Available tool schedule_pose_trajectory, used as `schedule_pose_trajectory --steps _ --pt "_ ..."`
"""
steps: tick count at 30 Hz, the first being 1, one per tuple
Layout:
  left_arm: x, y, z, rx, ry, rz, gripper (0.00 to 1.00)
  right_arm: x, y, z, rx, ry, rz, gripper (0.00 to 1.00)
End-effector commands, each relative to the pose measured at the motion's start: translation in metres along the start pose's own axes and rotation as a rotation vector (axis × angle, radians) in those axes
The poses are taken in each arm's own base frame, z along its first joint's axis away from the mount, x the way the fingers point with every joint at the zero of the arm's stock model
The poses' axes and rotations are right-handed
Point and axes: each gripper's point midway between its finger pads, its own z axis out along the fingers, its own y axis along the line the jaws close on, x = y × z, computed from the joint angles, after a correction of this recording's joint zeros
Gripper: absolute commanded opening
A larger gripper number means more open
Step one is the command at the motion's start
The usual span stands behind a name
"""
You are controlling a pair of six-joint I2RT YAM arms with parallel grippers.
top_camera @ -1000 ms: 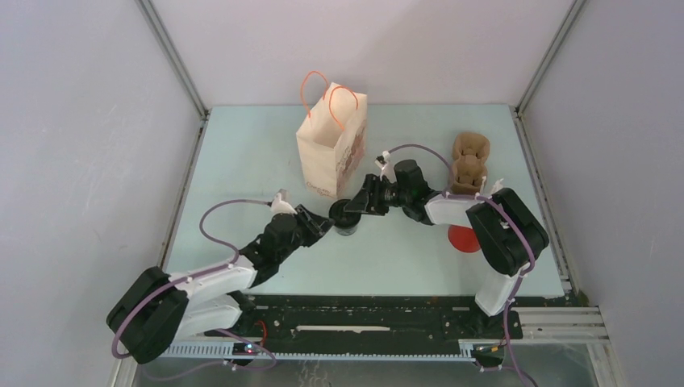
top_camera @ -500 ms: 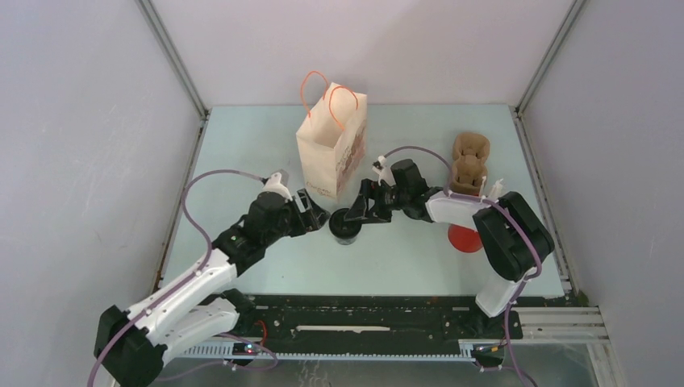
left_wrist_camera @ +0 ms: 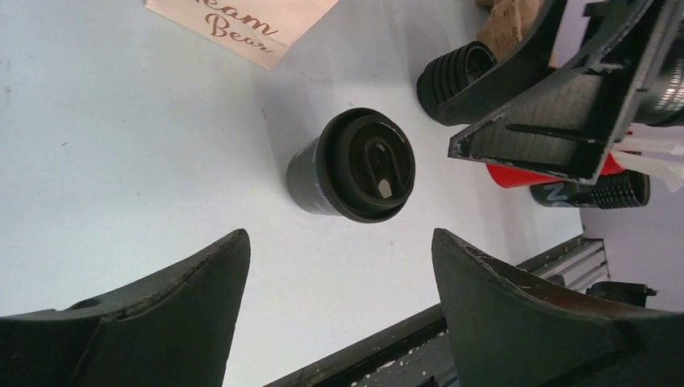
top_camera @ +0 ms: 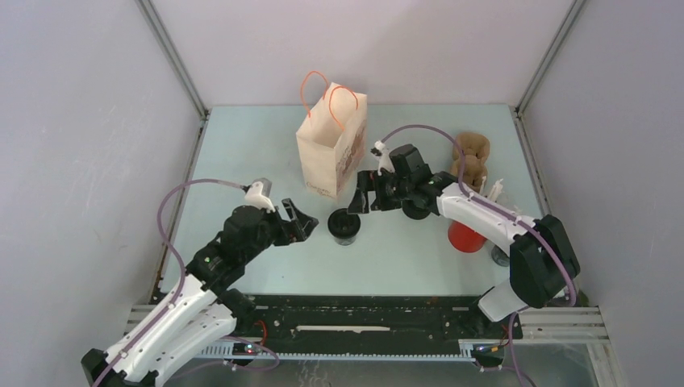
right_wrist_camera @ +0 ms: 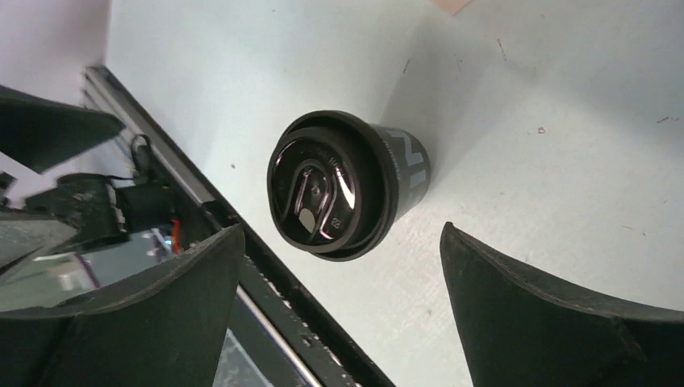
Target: Pack the takeout coffee
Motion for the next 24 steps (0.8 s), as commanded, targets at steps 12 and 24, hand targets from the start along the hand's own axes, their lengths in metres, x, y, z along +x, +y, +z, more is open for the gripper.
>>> schedule_pose_trajectory --steps 12,24 --pt "-0.008 0.015 -0.043 -0.007 -0.101 0.034 0.9 0.011 0.03 0.012 0.371 0.06 -0.418 1.0" --pt "-0.011 0.013 -0.057 0.013 -0.131 0.018 0.91 0.013 0.023 0.043 0.489 0.116 -0.493 0.96"
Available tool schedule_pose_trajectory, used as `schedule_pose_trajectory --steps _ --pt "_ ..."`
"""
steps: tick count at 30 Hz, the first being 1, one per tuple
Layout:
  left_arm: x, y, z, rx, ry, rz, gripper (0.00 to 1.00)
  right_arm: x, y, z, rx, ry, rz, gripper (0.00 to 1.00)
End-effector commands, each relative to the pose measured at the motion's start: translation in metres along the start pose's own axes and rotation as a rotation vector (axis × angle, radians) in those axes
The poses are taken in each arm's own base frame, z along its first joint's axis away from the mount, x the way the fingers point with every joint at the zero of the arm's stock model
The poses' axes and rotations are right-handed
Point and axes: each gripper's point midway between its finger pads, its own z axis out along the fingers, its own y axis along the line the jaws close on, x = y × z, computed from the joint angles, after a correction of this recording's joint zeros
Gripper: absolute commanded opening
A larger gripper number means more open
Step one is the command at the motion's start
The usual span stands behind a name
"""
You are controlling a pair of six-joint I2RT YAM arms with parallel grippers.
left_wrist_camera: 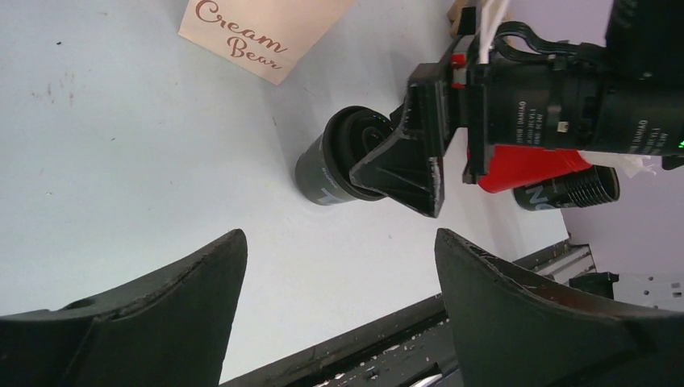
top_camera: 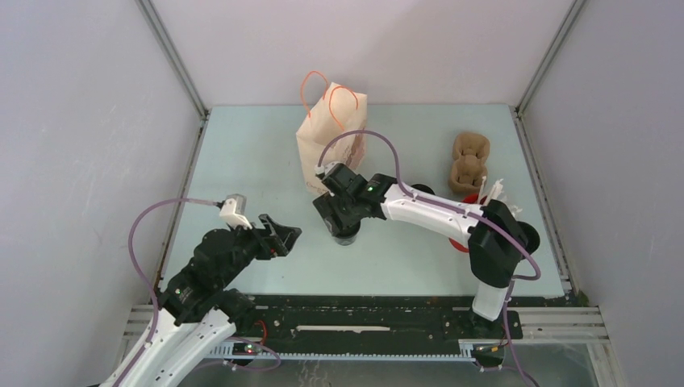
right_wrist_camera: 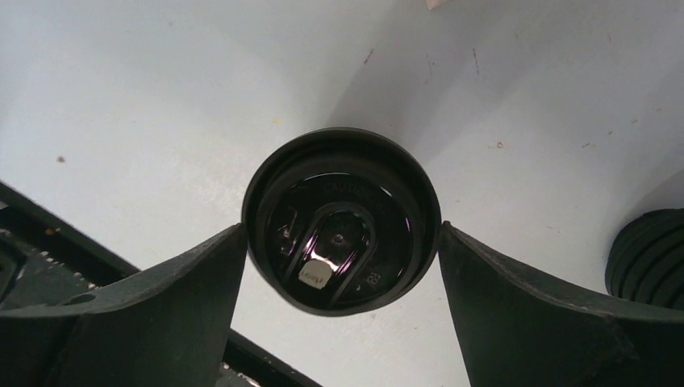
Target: Pack the takeout coffee
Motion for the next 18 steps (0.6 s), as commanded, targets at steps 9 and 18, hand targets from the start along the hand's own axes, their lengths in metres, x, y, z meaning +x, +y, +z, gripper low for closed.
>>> schedule_pose_trajectory --steps 9,18 --pt "-0.006 0.002 -0.004 -0.013 -0.019 0.007 0.91 -0.003 -0.006 0.002 0.11 -0.001 -0.034 0.78" --pt "-0.005 -0.002 -0.001 0.001 -0.008 0.024 0.91 -0.029 -0.036 -0.028 0.128 -0.12 0.057 0.6"
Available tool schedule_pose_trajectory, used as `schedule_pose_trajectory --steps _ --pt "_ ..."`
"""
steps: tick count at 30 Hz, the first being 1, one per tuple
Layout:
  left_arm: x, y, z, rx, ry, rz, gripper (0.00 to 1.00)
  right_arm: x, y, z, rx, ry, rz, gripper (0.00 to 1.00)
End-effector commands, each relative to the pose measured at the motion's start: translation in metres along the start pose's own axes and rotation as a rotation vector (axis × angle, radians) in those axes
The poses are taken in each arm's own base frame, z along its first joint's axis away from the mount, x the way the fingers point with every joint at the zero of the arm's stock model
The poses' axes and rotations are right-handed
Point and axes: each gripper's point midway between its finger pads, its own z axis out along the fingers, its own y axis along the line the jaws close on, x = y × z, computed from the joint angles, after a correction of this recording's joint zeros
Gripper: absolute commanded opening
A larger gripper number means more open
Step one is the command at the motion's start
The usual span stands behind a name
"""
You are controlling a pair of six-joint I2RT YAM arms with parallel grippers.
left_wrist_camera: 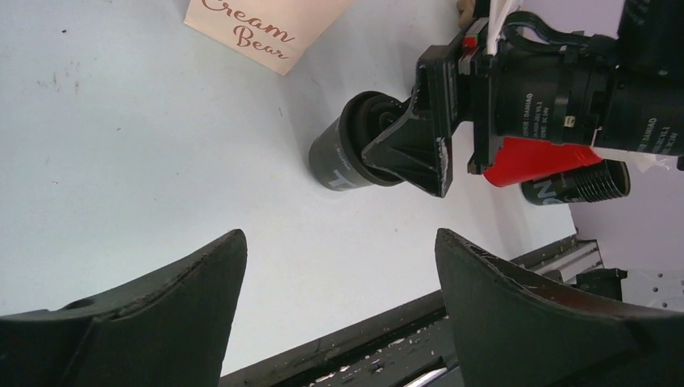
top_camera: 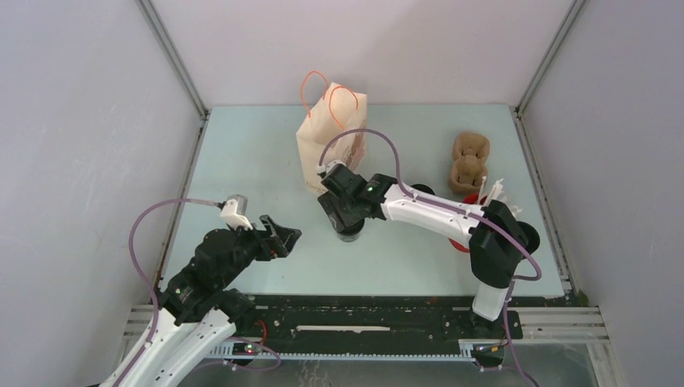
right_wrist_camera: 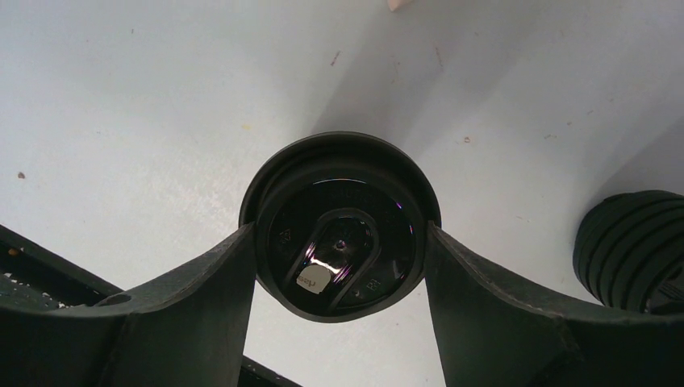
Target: Pack the takeout coffee
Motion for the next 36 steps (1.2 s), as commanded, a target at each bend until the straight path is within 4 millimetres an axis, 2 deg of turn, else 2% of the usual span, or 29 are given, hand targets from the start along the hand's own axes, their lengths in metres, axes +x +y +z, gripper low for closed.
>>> schedule_pose_trajectory --steps 1,6,13,17,23,28,31,34,36 --pt "-0.01 -0.005 0.0 0.017 -0.03 0.021 0.91 -0.033 -0.032 -0.034 0.032 -0.15 0.096 0.59" --pt "-0.009 -0.007 0.0 0.025 -0.023 0.026 0.92 -0.054 -0.092 -0.045 0.049 -0.237 0.236 0.56" --pt "-0.007 -0.008 0.002 0.035 -0.017 0.028 0.92 -0.086 -0.226 -0.045 0.204 -0.31 0.434 0.56" --pt "-0.004 -0.009 0.004 0.041 -0.002 0.03 0.92 -0.095 -0.271 -0.031 0.268 -0.273 0.479 0.56" --pt "-0.002 -0.009 0.005 0.048 0.005 0.031 0.92 -0.102 -0.302 0.001 0.304 -0.171 0.474 0.57" --pt "0.0 -0.008 0.008 0.038 0.016 0.035 0.93 -0.097 -0.307 0.03 0.305 -0.095 0.454 0.6" --pt "0.001 -0.008 0.009 0.033 0.024 0.036 0.93 -0.093 -0.305 0.036 0.296 -0.076 0.45 0.64" --pt "0.0 -0.007 0.009 0.026 0.025 0.036 0.93 -0.09 -0.299 0.038 0.284 -0.054 0.439 0.73" --pt "0.0 -0.007 0.009 0.018 0.035 0.037 0.93 -0.089 -0.296 0.034 0.284 -0.049 0.427 0.85"
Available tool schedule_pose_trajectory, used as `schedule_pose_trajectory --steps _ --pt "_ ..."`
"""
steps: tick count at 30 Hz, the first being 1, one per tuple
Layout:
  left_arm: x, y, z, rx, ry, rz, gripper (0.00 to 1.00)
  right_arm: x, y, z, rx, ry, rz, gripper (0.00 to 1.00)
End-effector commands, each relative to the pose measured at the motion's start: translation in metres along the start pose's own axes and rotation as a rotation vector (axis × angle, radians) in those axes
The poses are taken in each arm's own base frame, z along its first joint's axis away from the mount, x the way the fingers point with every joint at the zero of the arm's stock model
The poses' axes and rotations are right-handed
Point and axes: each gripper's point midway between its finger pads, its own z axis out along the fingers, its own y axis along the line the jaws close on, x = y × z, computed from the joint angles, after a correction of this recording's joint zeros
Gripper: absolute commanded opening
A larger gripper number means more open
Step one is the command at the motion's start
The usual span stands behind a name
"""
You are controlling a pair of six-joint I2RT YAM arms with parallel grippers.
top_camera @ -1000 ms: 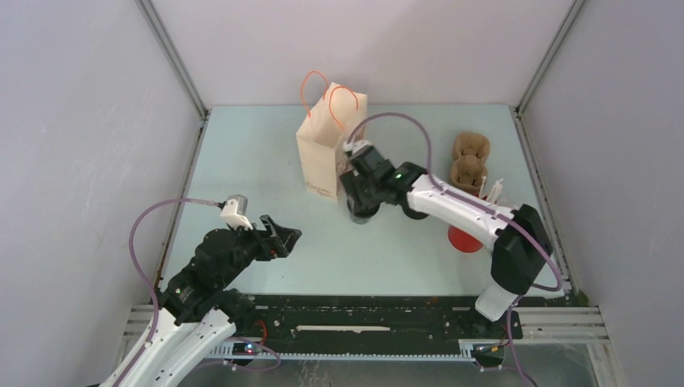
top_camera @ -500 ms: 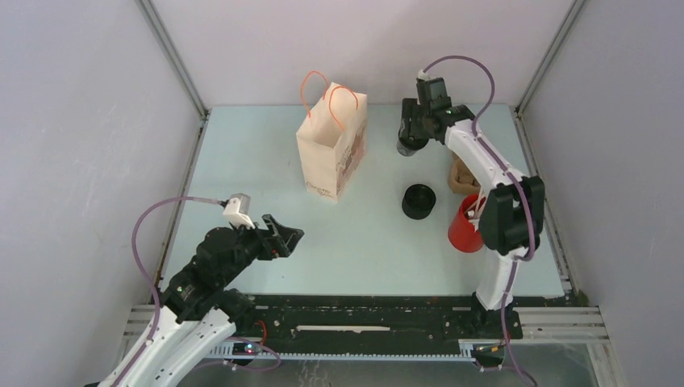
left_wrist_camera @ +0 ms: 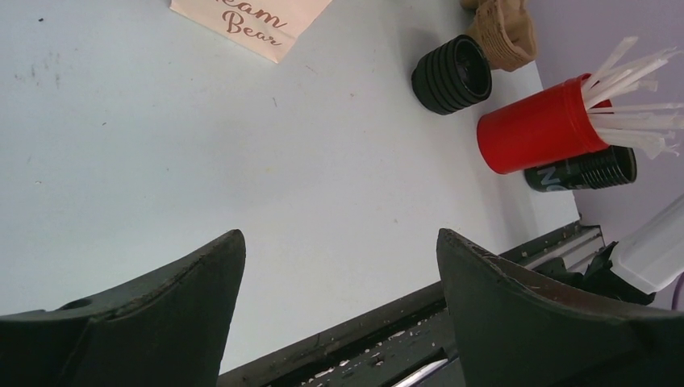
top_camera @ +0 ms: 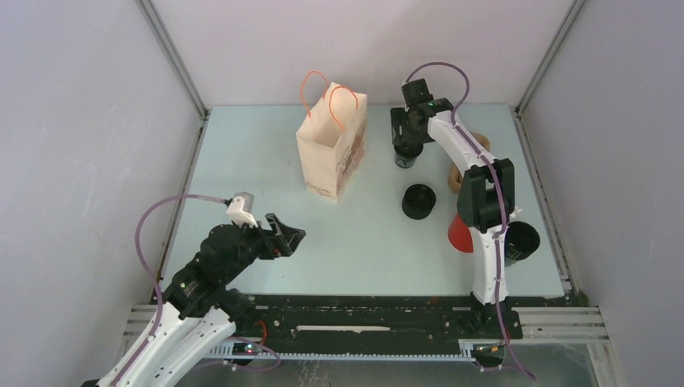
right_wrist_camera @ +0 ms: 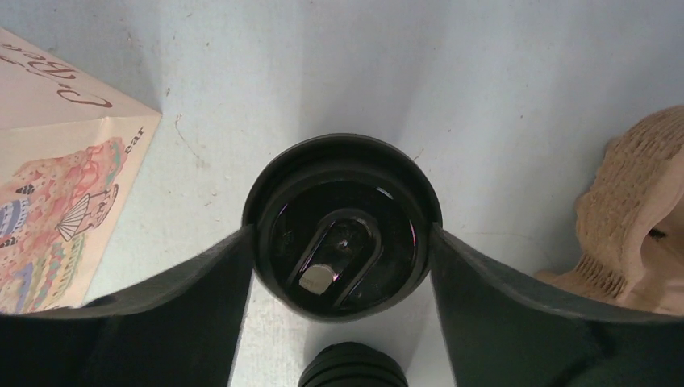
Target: Pack the takeout coffee
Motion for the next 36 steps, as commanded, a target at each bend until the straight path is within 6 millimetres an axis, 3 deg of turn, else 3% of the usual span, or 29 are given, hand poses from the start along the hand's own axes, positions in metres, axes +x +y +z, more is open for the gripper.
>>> schedule_pose_trajectory --steps 1,4,9,13,17,20,24,29,36 --pt "-0.007 -0.005 0.002 0.006 -0.003 0.029 0.93 -0.009 0.005 -0.026 -0.013 -0.014 -0.041 0.91" --pt "-0.016 -0.012 0.001 0.01 0.002 0.044 0.93 -0.015 0.008 -0.048 -0.033 -0.019 -0.045 0.99" --pt "-0.038 -0.027 -0.003 0.02 -0.015 0.096 0.93 -0.035 0.004 -0.102 -0.051 -0.092 -0.04 1.0" --pt "-0.055 -0.039 -0.003 0.035 -0.031 0.145 0.94 -0.043 -0.011 -0.145 -0.075 -0.132 0.004 1.0" --pt "-0.066 -0.05 -0.001 0.059 -0.027 0.202 0.94 -0.038 -0.037 -0.162 -0.066 -0.149 0.079 0.99" --pt "-0.078 -0.057 0.0 0.066 -0.04 0.257 0.94 -0.023 -0.072 -0.15 0.009 -0.124 0.18 0.94" --pt "-0.089 -0.059 0.004 0.057 -0.053 0.337 0.94 0.004 -0.112 -0.118 0.08 -0.006 0.355 0.78" --pt "-0.094 -0.049 0.012 0.014 -0.082 0.415 0.94 0.03 -0.128 -0.085 0.108 0.159 0.377 0.72" --pt "-0.082 -0.035 0.017 -0.014 -0.074 0.439 0.95 0.048 -0.129 -0.06 0.119 0.256 0.362 0.7"
